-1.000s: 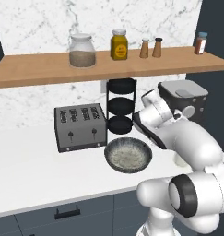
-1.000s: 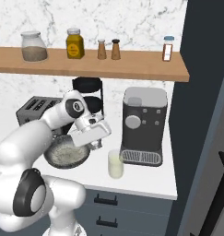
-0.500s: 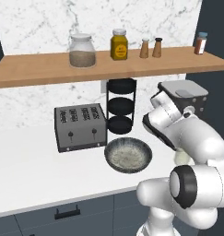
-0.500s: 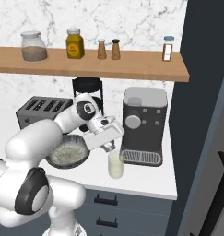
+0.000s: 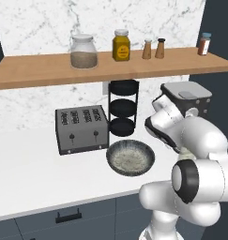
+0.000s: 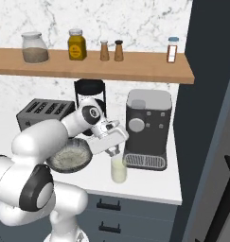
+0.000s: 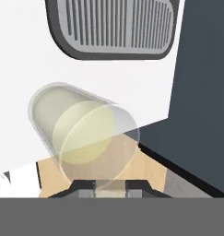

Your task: Grab a lemon wedge from the fridge and one ice cube from the ice bowl, and put them in the glass of lemonade.

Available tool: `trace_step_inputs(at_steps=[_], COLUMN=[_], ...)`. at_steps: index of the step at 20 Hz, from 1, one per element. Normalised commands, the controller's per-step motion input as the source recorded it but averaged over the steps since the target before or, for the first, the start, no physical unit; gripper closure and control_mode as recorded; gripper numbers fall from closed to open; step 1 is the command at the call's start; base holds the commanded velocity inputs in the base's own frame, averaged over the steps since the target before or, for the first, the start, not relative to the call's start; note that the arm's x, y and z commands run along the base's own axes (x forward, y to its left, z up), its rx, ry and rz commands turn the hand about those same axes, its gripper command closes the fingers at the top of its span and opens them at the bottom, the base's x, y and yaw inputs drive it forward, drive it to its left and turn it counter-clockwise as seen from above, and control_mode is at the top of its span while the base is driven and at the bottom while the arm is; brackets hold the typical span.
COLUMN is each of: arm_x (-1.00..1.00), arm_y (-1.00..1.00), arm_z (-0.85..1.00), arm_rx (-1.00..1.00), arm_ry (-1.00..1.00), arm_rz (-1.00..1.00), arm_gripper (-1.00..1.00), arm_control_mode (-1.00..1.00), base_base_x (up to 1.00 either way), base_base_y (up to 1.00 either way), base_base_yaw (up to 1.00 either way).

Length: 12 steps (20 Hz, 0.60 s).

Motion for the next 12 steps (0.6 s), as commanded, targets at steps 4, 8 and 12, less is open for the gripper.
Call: trace_step_inputs(at_steps=[4,8,12], arm_x=[0.05,0.10,0.19], arm_y=[-0.21,-0.10,0.00], arm_z=[-0.20,-0.24,-0.19], arm_rx=[0.00,0.00,0.00], arm_ry=[0.00,0.00,0.00], arm_rz=[0.00,0.00,0.00], arm_gripper=[1.00,1.00,1.00], arm_control_mode=[-1.00,-1.00,-1.00], base_base_x=[0.00,0.00,0.00], base_base_y=[0.00,0.00,0.00], base_base_yaw=[0.00,0.00,0.00])
